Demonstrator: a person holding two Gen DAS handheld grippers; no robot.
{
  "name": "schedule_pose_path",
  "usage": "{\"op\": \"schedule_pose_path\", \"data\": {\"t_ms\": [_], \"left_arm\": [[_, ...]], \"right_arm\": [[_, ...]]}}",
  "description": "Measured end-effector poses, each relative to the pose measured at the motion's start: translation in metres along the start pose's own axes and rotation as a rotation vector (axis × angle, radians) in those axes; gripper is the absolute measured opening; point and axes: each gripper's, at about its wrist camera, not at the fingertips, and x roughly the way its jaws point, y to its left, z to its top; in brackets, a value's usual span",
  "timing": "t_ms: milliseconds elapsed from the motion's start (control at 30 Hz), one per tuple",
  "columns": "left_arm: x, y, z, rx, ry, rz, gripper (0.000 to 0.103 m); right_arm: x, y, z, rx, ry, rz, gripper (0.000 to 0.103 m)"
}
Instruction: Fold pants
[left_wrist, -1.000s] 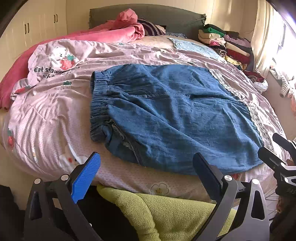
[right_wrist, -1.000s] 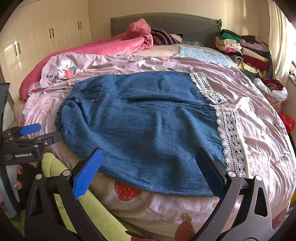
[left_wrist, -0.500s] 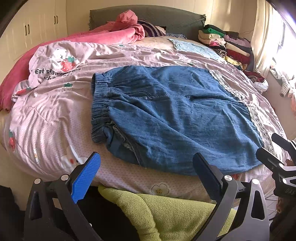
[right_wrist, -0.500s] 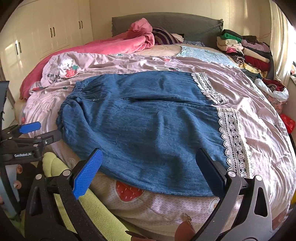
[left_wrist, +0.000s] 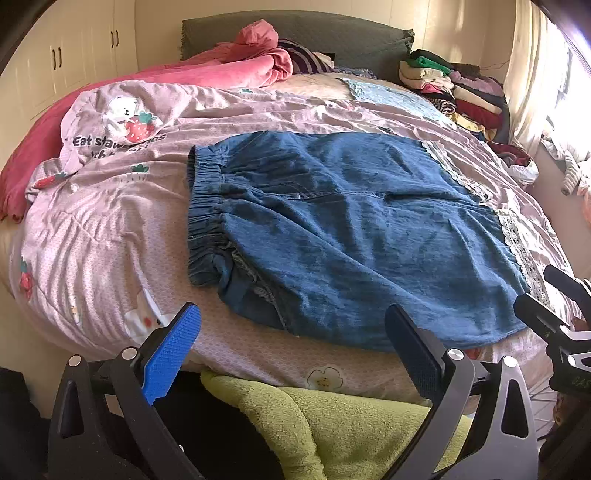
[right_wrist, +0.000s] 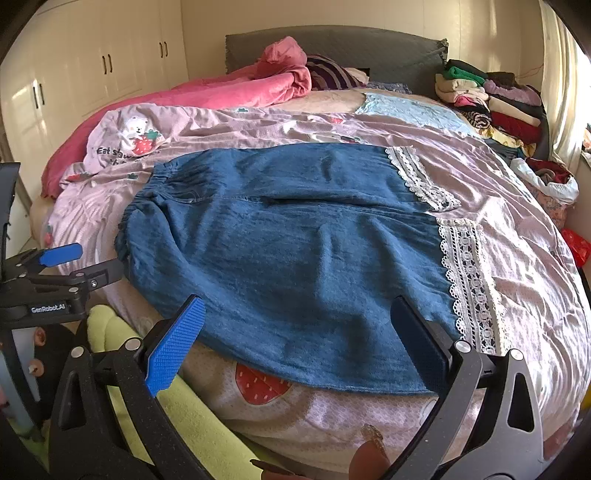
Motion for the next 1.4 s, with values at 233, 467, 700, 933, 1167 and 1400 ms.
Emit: {"op": "schedule_pose_path", "data": {"t_ms": [233,467,700,933,1167,1400], "left_arm": [[0.001,0.004,0.001,-0.009,-0.004,0.006,0.099],[0.005,0.01,0.004,-0.017,-0.002,0.008,0.099],[0.017,0.022,0.013,-0.04,0.009,0.008,0.099],[0.034,0.044,0.032,-0.076,0.026,0.033,0.099],[0.051,0.072,0.06,-0.129,0.034,0.06,0.099],[0.071,0.094,0.092,-0.164,0.041,0.083,0.099]], "right_arm": [[0.001,0.001,0.001,0.0,0.0,0.001,0.095],[0.003,0.001,0.005,-0.004,-0.001,0.007,0.095],[0.021,0.002,0.031,-0.03,0.012,0.037,0.095],[0.052,0.001,0.063,-0.022,0.028,0.085,0.095],[0.077,0.004,0.09,-0.047,0.018,0.093,0.095],[0.107,0.006,0.122,-0.057,0.025,0.117,0.095]]}}
